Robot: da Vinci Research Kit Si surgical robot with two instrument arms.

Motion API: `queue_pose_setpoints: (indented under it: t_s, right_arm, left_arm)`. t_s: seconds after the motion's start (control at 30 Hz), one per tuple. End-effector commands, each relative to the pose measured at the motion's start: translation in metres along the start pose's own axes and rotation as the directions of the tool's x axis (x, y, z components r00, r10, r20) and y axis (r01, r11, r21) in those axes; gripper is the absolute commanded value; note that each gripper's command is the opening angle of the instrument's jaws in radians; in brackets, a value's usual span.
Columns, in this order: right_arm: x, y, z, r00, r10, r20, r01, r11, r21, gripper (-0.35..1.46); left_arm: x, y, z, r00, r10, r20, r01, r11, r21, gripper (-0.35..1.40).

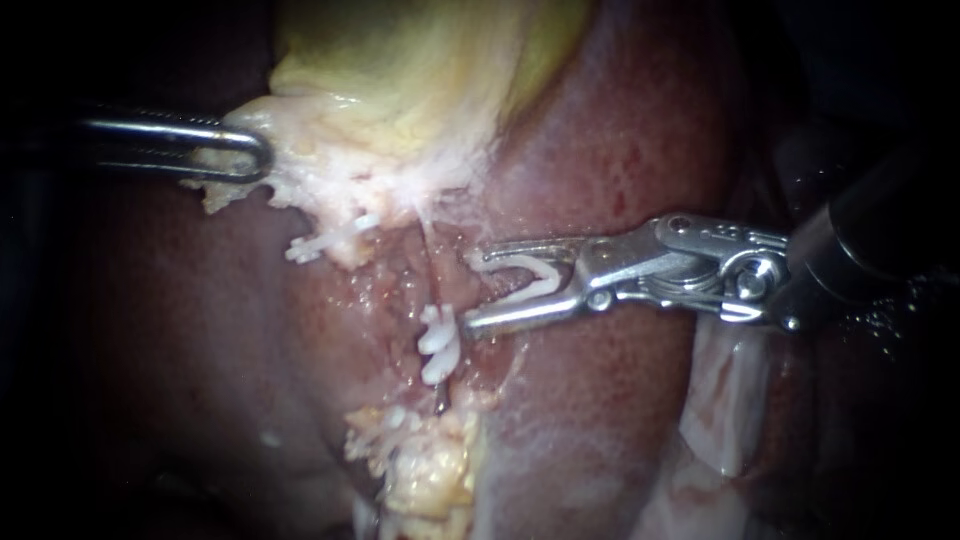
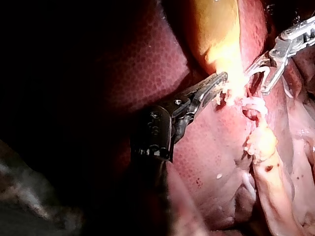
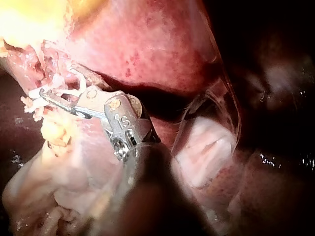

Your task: Clipping third clip right tube

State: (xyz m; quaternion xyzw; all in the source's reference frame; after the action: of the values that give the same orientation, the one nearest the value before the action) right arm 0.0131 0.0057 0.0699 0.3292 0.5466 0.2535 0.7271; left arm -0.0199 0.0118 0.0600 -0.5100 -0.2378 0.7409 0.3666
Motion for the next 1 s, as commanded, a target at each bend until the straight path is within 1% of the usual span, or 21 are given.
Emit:
queue_pose_setpoints:
  t_s: [0.03,0.23,0.4,0.47,0.57,0.67,0.8,1.0]
  right_arm:
    - [0.0000,0.0000,0.0002,1.000,0.007,-0.002,-0.007,1.000,0.001,0.46]
    - [0.0005,0.0002,0.0017,0.999,0.038,-0.027,-0.038,0.999,0.003,0.47]
    - [0.0010,0.0001,0.0031,0.997,0.061,-0.048,-0.060,0.998,0.024,0.47]
    - [0.0011,0.0000,0.0036,0.996,0.071,-0.056,-0.069,0.997,0.035,0.48]
    - [0.0015,-0.0002,0.0042,0.993,0.090,-0.073,-0.085,0.994,0.069,0.48]
    - [0.0020,-0.0006,0.0044,0.990,0.107,-0.092,-0.097,0.989,0.107,0.48]
    - [0.0031,-0.0014,0.0042,0.985,0.130,-0.116,-0.111,0.982,0.154,0.48]
    - [0.0046,-0.0028,0.0039,0.978,0.148,-0.147,-0.120,0.976,0.181,0.48]
  left_arm:
    - [0.0000,0.0000,0.0000,1.0000,0.000,0.000,0.000,1.000,0.000,-0.35]
    - [0.0000,0.0000,0.0000,1.0000,0.000,0.000,0.000,1.000,0.000,-0.35]
    - [0.0000,-0.0001,0.0000,1.0000,0.000,0.000,0.000,1.000,-0.001,-0.35]
    - [0.0000,-0.0001,0.0000,1.0000,0.000,0.000,0.000,1.000,-0.001,-0.35]
    - [-0.0001,-0.0001,0.0001,1.0000,0.000,0.000,0.000,1.000,0.000,-0.35]
    - [-0.0001,-0.0001,0.0001,1.0000,0.000,0.000,0.000,1.000,0.000,-0.35]
    - [-0.0001,-0.0002,0.0001,1.0000,0.000,0.000,0.000,1.000,0.000,-0.35]
    - [-0.0001,-0.0002,0.0001,1.0000,0.001,0.000,-0.001,1.000,0.000,-0.35]
